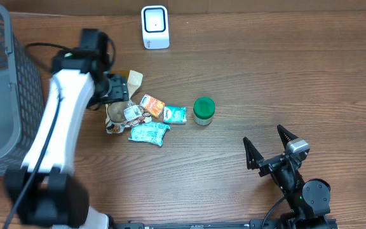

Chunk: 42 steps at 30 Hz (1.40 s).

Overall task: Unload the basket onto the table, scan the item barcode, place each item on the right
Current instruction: 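Release the bag and pull the left gripper back beside the items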

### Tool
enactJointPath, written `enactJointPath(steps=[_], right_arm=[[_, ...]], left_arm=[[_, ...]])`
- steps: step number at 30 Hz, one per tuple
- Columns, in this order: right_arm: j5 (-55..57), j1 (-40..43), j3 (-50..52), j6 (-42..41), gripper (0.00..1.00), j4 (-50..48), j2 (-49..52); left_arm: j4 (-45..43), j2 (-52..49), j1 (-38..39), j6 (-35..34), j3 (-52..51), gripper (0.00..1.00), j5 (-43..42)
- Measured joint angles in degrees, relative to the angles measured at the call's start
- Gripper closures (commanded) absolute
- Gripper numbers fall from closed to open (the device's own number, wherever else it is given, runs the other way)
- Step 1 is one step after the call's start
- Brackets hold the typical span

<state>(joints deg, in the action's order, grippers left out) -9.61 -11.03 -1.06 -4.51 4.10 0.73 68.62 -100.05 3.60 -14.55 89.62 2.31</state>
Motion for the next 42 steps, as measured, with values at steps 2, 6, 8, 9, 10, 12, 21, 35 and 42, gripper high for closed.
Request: enactJointPath(steps=[2, 6, 8, 9, 10, 12, 21, 35, 42], right_arm=[[0.0, 0.0, 0.0, 0.0, 0.0, 0.0, 0.0], [0.0, 0.0, 0.0, 0.0, 0.0, 0.0, 0.0], [0.0, 0.0, 0.0, 0.0, 0.0, 0.0, 0.0], [0.0, 0.0, 0.0, 0.0, 0.0, 0.0, 0.0], [0.0, 0.0, 0.0, 0.0, 0.0, 0.0, 0.0], [0.0, 0.0, 0.0, 0.0, 0.0, 0.0, 0.0], [0.0, 0.0, 0.0, 0.0, 0.0, 0.0, 0.0], [0.0, 0.0, 0.0, 0.0, 0.0, 0.0, 0.0], [0.0, 0.0, 0.0, 0.0, 0.0, 0.0, 0.0]], left_arm=[[2.0, 7.4, -1.7, -0.1, 0.3, 0.17, -0.2], [6.1, 15.8, -6.9, 0.1, 1.0, 0.18, -0.1], [8.3, 17.6, -10.2, 1.2, 1.1, 0.16, -0.1], [9.3, 17.8, -11.6, 1.5, 1.1, 0.16, 0.0], [10.3, 17.8, -13.5, 1.9, 1.1, 0.16, 0.1], [11.4, 17.5, -17.1, 2.9, 1.1, 0.18, 0.4], [12.3, 17.2, -27.9, 6.2, 1.1, 0.18, 1.0], [9.2, 17.2, -30.3, 7.1, 1.1, 0.11, 4.3], [6.8, 17.2, -30.5, 7.1, 1.1, 0.09, 5.2]])
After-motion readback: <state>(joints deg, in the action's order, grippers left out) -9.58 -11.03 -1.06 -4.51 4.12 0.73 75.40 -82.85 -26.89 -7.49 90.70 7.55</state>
